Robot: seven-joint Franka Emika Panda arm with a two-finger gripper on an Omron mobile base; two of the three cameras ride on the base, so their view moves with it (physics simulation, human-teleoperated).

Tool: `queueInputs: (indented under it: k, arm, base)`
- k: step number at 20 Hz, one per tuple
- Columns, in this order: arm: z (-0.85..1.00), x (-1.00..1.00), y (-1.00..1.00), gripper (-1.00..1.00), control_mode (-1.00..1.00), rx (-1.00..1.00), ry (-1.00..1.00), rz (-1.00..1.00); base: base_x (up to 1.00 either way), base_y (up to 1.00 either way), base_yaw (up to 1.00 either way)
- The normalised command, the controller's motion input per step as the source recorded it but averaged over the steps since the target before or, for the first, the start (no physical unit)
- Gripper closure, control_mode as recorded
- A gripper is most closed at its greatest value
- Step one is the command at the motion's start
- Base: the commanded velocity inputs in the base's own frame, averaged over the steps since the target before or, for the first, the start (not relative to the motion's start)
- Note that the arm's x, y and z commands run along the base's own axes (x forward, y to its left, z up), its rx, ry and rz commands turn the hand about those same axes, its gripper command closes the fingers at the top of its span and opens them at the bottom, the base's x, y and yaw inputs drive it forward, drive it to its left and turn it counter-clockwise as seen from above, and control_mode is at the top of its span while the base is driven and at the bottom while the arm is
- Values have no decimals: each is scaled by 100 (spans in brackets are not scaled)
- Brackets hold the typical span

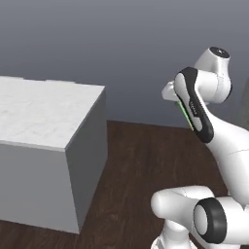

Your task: Take a straw from the drawer in front and place it inside the glass cup on the dining counter.

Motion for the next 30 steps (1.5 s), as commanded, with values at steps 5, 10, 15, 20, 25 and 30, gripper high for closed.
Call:
queueInputs:
  k: [5,10,15,20,25,30]
  arm:
    - [0,0,0,100,100,0,0,0]
    - [0,0,0,100,100,0,0,0]
    - [0,0,0,100,100,0,0,0]
    - [0,0,0,100,100,0,0,0]
    - [0,0,0,100,100,0,0,0]
    - [0,0,0,100,100,0,0,0]
  base:
    - [100,-87,27]
    - [100,-83,29]
    - [100,-82,29]
    - [100,-83,29]
    - [100,-81,30]
    - [100,-75,33]
